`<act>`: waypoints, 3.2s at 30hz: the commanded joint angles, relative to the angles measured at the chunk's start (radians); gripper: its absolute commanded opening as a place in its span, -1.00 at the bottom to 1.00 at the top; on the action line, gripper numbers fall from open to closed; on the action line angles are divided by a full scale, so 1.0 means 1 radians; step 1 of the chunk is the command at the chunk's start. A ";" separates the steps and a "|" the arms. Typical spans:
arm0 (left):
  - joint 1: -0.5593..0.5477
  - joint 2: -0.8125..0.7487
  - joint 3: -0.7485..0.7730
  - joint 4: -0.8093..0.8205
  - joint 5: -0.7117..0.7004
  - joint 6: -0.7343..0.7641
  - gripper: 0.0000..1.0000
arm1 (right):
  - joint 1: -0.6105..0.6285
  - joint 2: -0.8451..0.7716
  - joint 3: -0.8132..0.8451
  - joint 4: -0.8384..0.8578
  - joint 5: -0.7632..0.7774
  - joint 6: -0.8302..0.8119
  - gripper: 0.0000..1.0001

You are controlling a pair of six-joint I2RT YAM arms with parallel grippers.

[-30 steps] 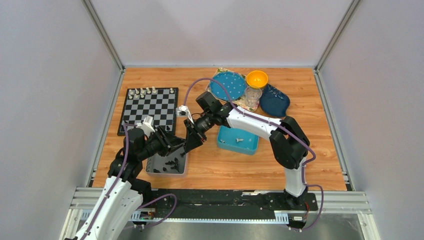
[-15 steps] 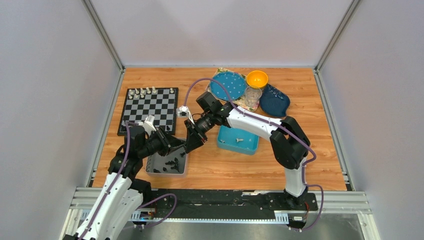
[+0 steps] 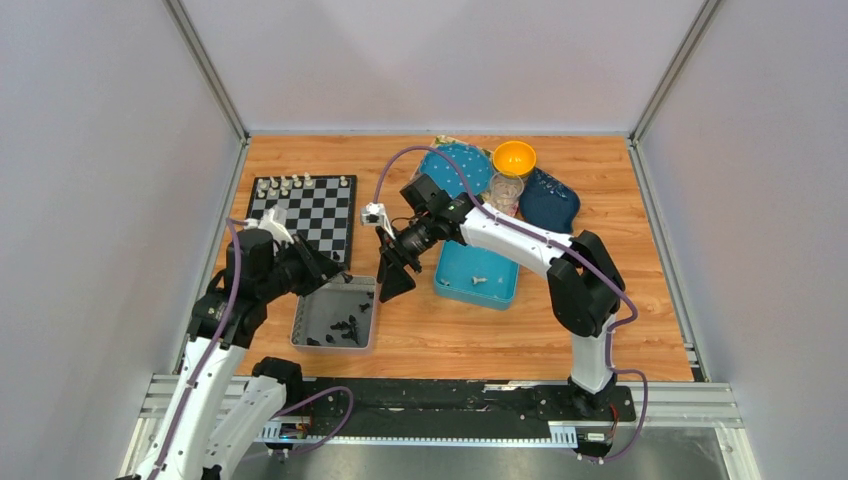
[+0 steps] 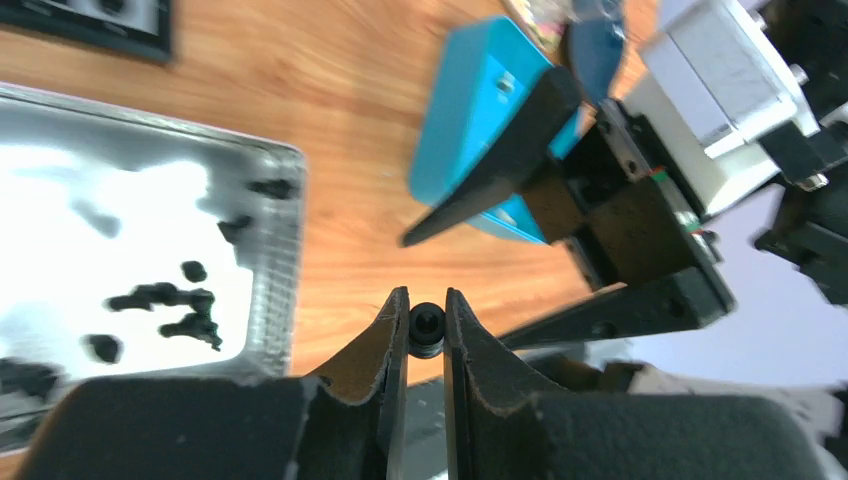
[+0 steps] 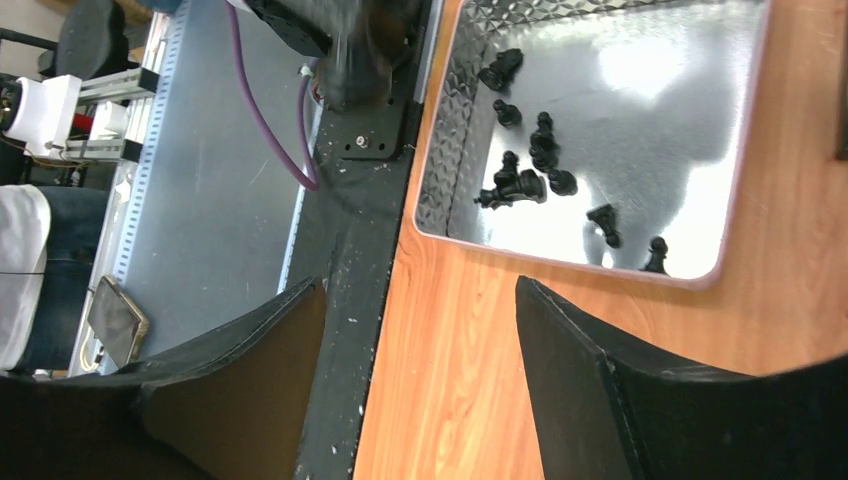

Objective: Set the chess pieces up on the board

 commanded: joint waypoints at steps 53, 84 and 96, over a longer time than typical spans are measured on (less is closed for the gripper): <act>0.329 0.627 -0.205 0.815 -0.494 0.667 -0.86 | -0.068 -0.140 -0.015 -0.151 0.040 -0.150 0.50; 0.352 0.724 -0.190 0.881 -0.471 0.703 -0.79 | -0.081 -0.112 -0.003 -0.164 0.028 -0.151 0.50; 0.352 0.718 -0.210 0.883 -0.459 0.703 -0.59 | -0.083 -0.103 0.000 -0.165 0.020 -0.151 0.50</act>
